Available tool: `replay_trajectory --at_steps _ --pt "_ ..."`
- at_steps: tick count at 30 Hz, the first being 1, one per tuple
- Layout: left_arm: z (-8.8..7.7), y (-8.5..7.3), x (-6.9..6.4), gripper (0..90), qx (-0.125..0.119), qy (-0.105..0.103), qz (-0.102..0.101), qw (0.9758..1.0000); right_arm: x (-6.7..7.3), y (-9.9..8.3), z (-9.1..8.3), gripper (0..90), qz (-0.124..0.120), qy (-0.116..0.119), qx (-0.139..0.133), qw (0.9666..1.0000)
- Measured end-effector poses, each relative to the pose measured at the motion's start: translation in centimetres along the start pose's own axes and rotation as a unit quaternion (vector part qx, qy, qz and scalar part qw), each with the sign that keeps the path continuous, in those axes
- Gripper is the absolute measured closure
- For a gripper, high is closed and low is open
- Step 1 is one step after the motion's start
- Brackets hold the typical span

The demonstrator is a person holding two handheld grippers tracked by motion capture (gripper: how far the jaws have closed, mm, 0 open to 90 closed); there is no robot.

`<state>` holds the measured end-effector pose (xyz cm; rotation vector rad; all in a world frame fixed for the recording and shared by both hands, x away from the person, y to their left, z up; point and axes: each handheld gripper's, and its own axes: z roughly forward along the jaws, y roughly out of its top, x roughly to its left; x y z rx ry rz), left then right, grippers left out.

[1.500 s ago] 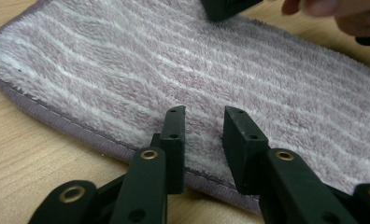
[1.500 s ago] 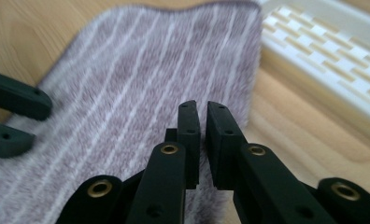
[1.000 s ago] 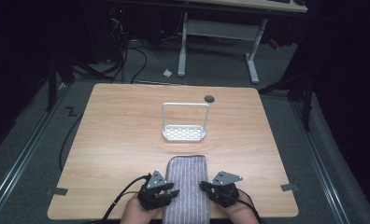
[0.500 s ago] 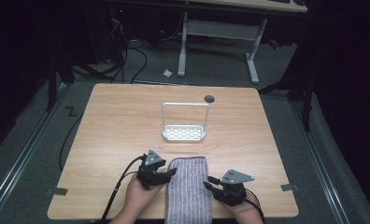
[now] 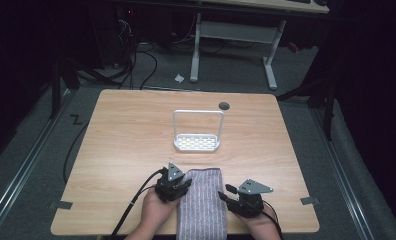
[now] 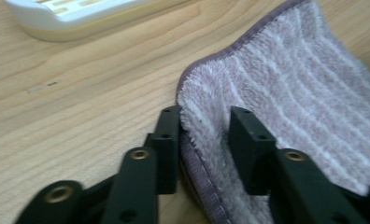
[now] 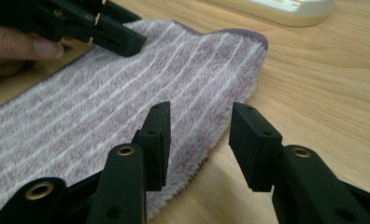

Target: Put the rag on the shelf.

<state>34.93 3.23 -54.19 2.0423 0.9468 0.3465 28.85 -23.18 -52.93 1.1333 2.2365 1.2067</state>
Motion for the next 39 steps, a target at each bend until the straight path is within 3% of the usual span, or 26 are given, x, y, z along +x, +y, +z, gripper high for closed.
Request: replay_trajectory --at_steps 2,7,13,16,20,23,24,25,26,30,39 --pt "-0.1 -0.1 0.4 74.9 0.002 -0.024 -0.015 0.9996 0.0 0.5 0.3 58.0 0.001 -0.004 -0.003 1.0000" --pt "0.0 -0.1 0.9 77.7 0.001 -0.042 -0.034 0.9985 -1.0 2.8 1.7 55.6 0.018 -0.031 -0.004 0.9993" --pt "-0.1 -0.1 0.6 77.9 0.001 -0.031 -0.028 0.9991 -3.0 4.4 4.4 46.2 0.062 -0.047 0.021 0.9968" --pt "-0.1 -0.1 0.7 77.9 0.000 -0.033 -0.031 0.9990 -2.9 4.1 5.2 45.3 0.063 -0.062 0.045 0.9951" --pt "-0.1 -0.2 0.5 77.9 0.000 -0.028 -0.027 0.9992 -2.9 3.6 5.5 46.8 0.055 -0.067 0.054 0.9948" --pt "-0.2 -0.2 0.6 77.9 0.000 -0.030 -0.029 0.9991 -2.9 3.2 5.6 58.3 0.056 -0.052 0.052 0.9957" --pt "-0.2 -0.2 0.6 77.9 0.000 -0.030 -0.029 0.9991 -2.9 3.2 5.6 58.3 0.056 -0.052 0.052 0.9957" --pt "-0.3 -0.3 0.6 77.9 0.001 -0.033 -0.033 0.9989 -2.6 3.0 5.4 76.6 0.049 -0.045 0.051 0.9965" --pt "-0.4 -0.4 0.7 77.9 0.001 -0.036 -0.035 0.9987 -2.3 2.8 5.2 81.4 0.041 -0.044 0.046 0.9971" --pt "-0.8 -0.7 0.6 78.1 0.000 -0.041 -0.043 0.9982 -1.3 2.5 4.6 83.2 0.017 -0.045 0.031 0.9983" --pt "-1.8 -1.1 0.6 78.3 -0.044 -0.043 -0.050 0.9968 -0.4 2.5 3.0 83.1 0.017 -0.050 -0.013 0.9985"
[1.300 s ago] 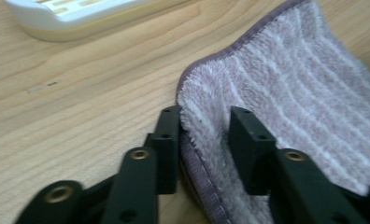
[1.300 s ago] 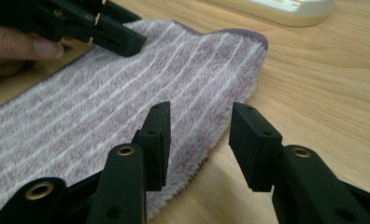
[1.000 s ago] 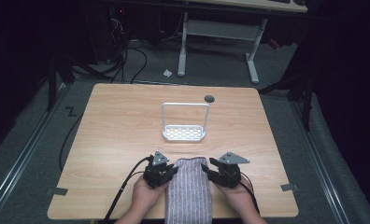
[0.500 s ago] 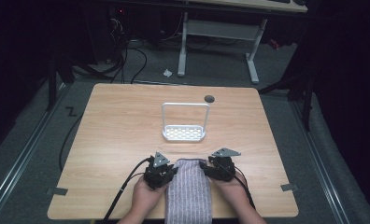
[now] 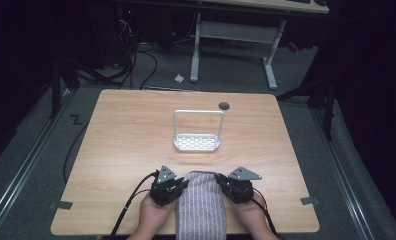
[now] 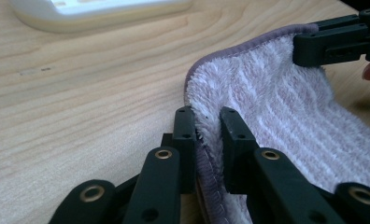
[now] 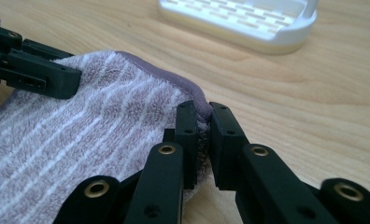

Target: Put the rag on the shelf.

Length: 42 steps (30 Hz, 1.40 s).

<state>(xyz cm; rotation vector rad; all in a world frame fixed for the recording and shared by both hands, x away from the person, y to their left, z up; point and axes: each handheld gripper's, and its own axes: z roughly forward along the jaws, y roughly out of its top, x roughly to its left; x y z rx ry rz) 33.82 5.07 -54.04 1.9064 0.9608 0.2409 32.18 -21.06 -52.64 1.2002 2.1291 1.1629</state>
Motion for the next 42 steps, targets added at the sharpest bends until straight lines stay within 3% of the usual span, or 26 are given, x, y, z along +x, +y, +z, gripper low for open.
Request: replay_trajectory --at_steps 7,10,16,18,22,26,28,29,30,35,36,41,42 --pt "-0.7 -0.2 -0.3 78.3 -0.029 0.002 0.000 0.9996 1.1 0.0 -0.9 83.2 -0.005 -0.013 -0.027 0.9995" --pt "-1.1 -0.2 -0.7 78.8 -0.043 0.006 0.010 0.9990 1.9 0.3 -1.5 83.2 -0.014 -0.021 -0.054 0.9982" --pt "-2.3 0.2 -1.5 78.7 -0.084 0.011 0.023 0.9961 2.6 0.7 -2.4 83.2 -0.029 -0.028 -0.091 0.9951" --pt "-3.1 0.6 -2.0 78.7 -0.106 0.012 0.030 0.9938 2.8 1.1 -3.2 83.1 -0.034 -0.034 -0.114 0.9923" --pt "-3.6 1.0 -2.1 78.6 -0.119 0.007 0.035 0.9923 3.1 1.4 -3.7 83.1 -0.048 -0.043 -0.131 0.9893" --pt "-4.8 1.6 -2.7 78.7 -0.150 0.018 0.045 0.9876 3.4 2.2 -4.4 83.1 -0.055 -0.049 -0.155 0.9851" --pt "-5.3 1.8 -3.2 78.8 -0.168 0.029 0.052 0.9841 3.5 2.5 -4.8 83.1 -0.058 -0.053 -0.166 0.9830" --pt "-5.3 1.8 -3.2 78.8 -0.168 0.029 0.052 0.9841 3.6 2.7 -4.9 83.1 -0.059 -0.055 -0.172 0.9818" --pt "-5.4 2.0 -3.7 78.9 -0.182 0.039 0.050 0.9812 3.7 2.9 -4.9 83.1 -0.057 -0.055 -0.177 0.9809" --pt "-5.6 2.6 -3.9 79.0 -0.189 0.058 0.050 0.9789 3.7 3.7 -5.2 83.1 -0.057 -0.055 -0.190 0.9787" --pt "-5.8 3.1 -4.0 79.3 -0.198 0.066 0.050 0.9768 3.6 4.2 -5.4 83.2 -0.058 -0.055 -0.200 0.9765" --pt "-6.1 4.4 -4.3 79.8 -0.211 0.066 0.049 0.9740 3.4 5.2 -5.9 83.1 -0.055 -0.051 -0.212 0.9743" --pt "-6.2 4.7 -4.5 79.8 -0.215 0.066 0.051 0.9731 3.4 5.9 -6.2 83.1 -0.061 -0.054 -0.219 0.9724"
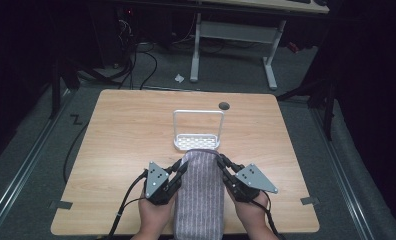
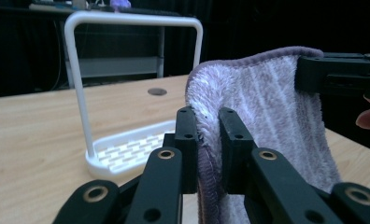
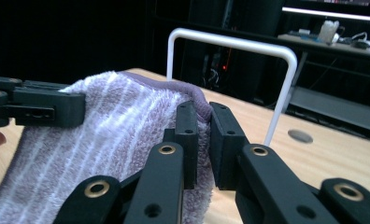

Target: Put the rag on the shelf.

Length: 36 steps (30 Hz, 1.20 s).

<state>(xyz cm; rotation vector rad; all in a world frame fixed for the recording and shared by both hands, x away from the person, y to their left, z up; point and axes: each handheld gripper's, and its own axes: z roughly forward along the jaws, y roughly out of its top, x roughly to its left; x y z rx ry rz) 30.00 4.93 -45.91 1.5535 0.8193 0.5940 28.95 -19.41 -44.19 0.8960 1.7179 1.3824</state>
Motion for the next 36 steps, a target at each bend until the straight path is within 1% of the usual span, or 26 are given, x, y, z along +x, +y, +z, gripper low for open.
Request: replay_trajectory --at_steps 1,2,3,4,5,6,7,8,9,10,11,12,14,16,17,18,19,23,27,32,33,34,36 --pt "0.2 0.6 -0.1 79.9 -0.007 0.000 0.004 1.0000 -0.1 0.3 0.0 83.1 -0.003 -0.003 -0.005 1.0000" --pt "0.2 1.0 -0.2 79.9 -0.008 0.004 0.008 0.9999 -0.1 0.6 0.0 83.0 -0.006 -0.003 -0.007 1.0000" --pt "0.2 1.0 -0.2 79.8 -0.008 0.004 0.008 0.9999 -0.1 0.6 0.0 83.0 -0.006 -0.003 -0.007 1.0000" --pt "0.4 1.7 -0.3 79.9 -0.015 0.003 0.013 0.9998 -0.4 1.3 0.0 83.1 -0.003 -0.006 -0.015 0.9999" --pt "0.5 2.1 -0.3 79.9 -0.019 0.000 0.017 0.9997 -0.5 1.5 0.0 83.1 -0.003 -0.007 -0.019 0.9998" --pt "0.6 2.5 -0.3 79.9 -0.021 0.001 0.017 0.9996 -0.7 1.9 0.0 83.1 -0.002 -0.008 -0.023 0.9997" --pt "0.6 2.5 -0.3 79.8 -0.021 0.001 0.017 0.9996 -0.7 1.9 0.0 83.1 -0.002 -0.008 -0.023 0.9997" --pt "0.6 2.8 -0.3 79.9 -0.023 -0.002 0.019 0.9995 -0.9 2.5 0.0 83.2 -0.001 -0.010 -0.031 0.9995" --pt "0.7 3.5 -0.3 79.9 -0.030 -0.002 0.024 0.9993 -1.0 2.8 0.0 83.2 -0.001 -0.010 -0.034 0.9994" --pt "0.8 3.9 -0.3 79.8 -0.033 -0.003 0.026 0.9991 -1.2 3.1 0.0 83.2 -0.002 -0.012 -0.038 0.9992" --pt "0.8 3.9 -0.3 79.8 -0.033 -0.003 0.026 0.9991 -1.3 3.5 0.0 83.2 0.001 -0.013 -0.042 0.9990" --pt "0.8 4.6 -0.3 79.9 -0.040 -0.004 0.028 0.9988 -1.4 3.8 0.0 83.2 0.002 -0.012 -0.045 0.9989" --pt "0.9 5.3 -0.3 79.9 -0.047 -0.003 0.033 0.9984 -1.7 4.5 0.0 83.1 0.002 -0.013 -0.053 0.9985" --pt "1.0 5.9 -0.4 79.9 -0.052 -0.001 0.040 0.9978 -1.9 5.1 0.0 83.1 -0.001 -0.014 -0.060 0.9981" --pt "1.0 5.9 -0.4 79.9 -0.052 -0.001 0.040 0.9978 -2.0 5.4 0.0 83.1 0.000 -0.014 -0.063 0.9979" --pt "1.0 6.3 -0.4 79.9 -0.057 -0.001 0.042 0.9975 -2.0 5.4 0.0 83.1 0.000 -0.014 -0.063 0.9979" --pt "1.2 6.8 -0.3 79.9 -0.062 0.000 0.044 0.9971 -2.3 6.1 0.0 83.1 -0.001 -0.016 -0.069 0.9975" --pt "1.6 7.7 -0.1 80.0 -0.069 0.000 0.046 0.9966 -2.7 7.3 0.0 83.2 0.001 -0.019 -0.081 0.9965" --pt "2.0 8.9 0.1 80.0 -0.076 0.002 0.052 0.9958 -3.1 8.6 0.2 83.2 0.006 -0.021 -0.090 0.9957" --pt "2.3 10.4 0.4 80.1 -0.088 0.006 0.059 0.9943 -3.7 10.1 0.4 83.2 0.002 -0.024 -0.098 0.9949" --pt "2.3 10.4 0.4 80.1 -0.088 0.006 0.059 0.9943 -3.7 10.1 0.4 83.2 0.002 -0.024 -0.098 0.9949" --pt "2.4 11.0 0.4 80.1 -0.090 0.006 0.061 0.9940 -3.9 10.6 0.4 83.1 0.003 -0.025 -0.099 0.9947" --pt "2.4 11.4 0.5 80.1 -0.093 0.006 0.065 0.9935 -4.0 11.0 0.6 83.2 0.002 -0.026 -0.102 0.9944"
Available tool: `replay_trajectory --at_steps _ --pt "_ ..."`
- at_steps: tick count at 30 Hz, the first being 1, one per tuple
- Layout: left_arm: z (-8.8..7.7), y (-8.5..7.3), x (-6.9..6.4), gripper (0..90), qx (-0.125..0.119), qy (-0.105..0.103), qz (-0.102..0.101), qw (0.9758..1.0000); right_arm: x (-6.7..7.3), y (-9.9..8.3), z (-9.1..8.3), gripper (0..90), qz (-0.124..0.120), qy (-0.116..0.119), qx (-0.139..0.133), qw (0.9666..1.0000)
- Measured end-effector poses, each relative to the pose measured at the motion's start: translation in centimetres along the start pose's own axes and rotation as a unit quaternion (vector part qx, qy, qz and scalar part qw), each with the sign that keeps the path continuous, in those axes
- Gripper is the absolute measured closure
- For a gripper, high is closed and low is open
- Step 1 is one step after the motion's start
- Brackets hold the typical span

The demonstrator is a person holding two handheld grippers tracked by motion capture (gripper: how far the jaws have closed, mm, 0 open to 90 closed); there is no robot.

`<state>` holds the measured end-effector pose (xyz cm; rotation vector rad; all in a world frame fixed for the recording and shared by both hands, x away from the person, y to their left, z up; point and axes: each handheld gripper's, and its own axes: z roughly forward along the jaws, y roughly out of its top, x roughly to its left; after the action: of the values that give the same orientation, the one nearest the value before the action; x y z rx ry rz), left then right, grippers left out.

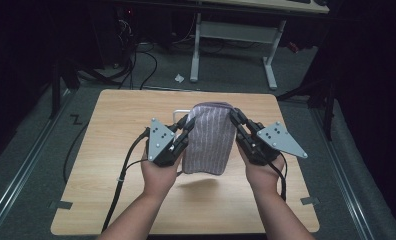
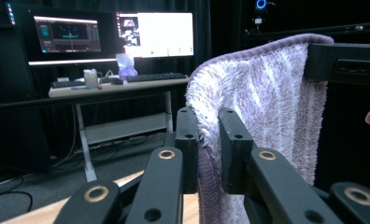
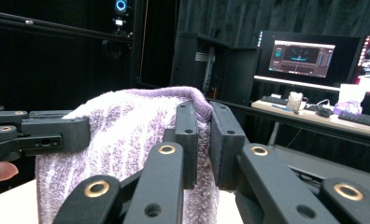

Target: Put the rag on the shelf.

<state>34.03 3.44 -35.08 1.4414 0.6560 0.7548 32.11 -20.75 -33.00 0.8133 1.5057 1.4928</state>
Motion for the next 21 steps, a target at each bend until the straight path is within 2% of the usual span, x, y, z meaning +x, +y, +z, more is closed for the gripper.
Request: replay_trajectory --at_steps 6,11,14,15,18,21 --pt "0.4 0.5 0.2 80.1 0.003 0.001 0.005 1.0000 -0.3 0.7 0.4 83.2 0.002 0.000 -0.005 1.0000" --pt "1.4 0.7 0.7 80.1 0.003 -0.003 0.004 1.0000 -1.1 1.0 1.5 83.2 0.009 -0.006 -0.001 0.9999" --pt "2.4 1.1 1.2 80.1 0.013 -0.001 0.015 0.9998 -1.7 1.1 2.3 83.3 0.019 -0.009 0.004 0.9998" --pt "2.7 1.2 1.3 80.1 0.013 -0.001 0.013 0.9998 -1.9 1.2 2.6 83.3 0.022 -0.009 0.005 0.9997" --pt "3.6 1.6 1.9 80.1 0.017 0.002 0.023 0.9996 -2.3 1.6 3.4 83.3 0.021 -0.013 0.007 0.9997" --pt "4.4 1.9 2.5 80.1 0.017 0.003 0.019 0.9997 -2.6 1.9 4.1 83.3 0.019 -0.016 0.005 0.9997"
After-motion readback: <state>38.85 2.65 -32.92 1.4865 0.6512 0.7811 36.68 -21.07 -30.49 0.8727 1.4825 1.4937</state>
